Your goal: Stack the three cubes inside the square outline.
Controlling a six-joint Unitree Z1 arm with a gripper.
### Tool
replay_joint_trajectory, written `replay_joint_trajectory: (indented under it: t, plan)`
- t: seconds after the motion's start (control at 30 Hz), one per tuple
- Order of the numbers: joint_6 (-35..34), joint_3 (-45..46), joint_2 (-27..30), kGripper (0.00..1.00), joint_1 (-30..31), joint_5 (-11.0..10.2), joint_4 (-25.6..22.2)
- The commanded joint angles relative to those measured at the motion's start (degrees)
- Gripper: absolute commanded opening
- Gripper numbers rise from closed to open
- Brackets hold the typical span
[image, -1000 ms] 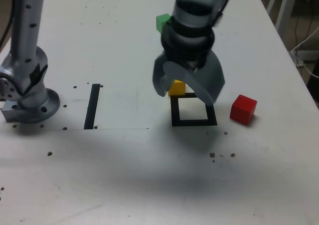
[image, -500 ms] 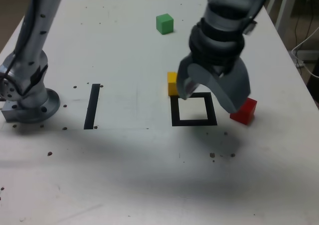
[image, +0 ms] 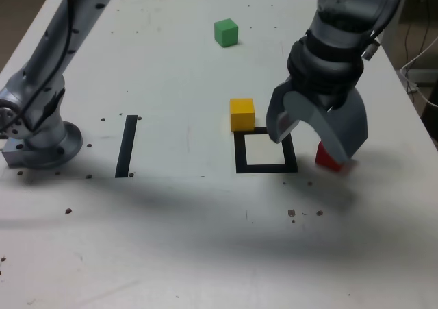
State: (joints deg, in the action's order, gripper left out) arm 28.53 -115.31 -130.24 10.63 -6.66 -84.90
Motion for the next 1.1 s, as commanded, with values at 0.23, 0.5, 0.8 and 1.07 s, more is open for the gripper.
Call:
replay_joint_trajectory:
  t: [0.23,0.5,0.8,1.07]
  plan:
    - [2.52,-5.86,-4.46,0.98,-2.48,0.32,-1.91]
    - [3.39,-9.48,-8.38,0.93,-4.25,1.14,-2.55]
    - [2.65,-11.17,-10.73,0.67,-4.57,0.68,-3.00]
    - [1.49,-11.02,-10.81,0.31,-4.34,-1.52,-2.88]
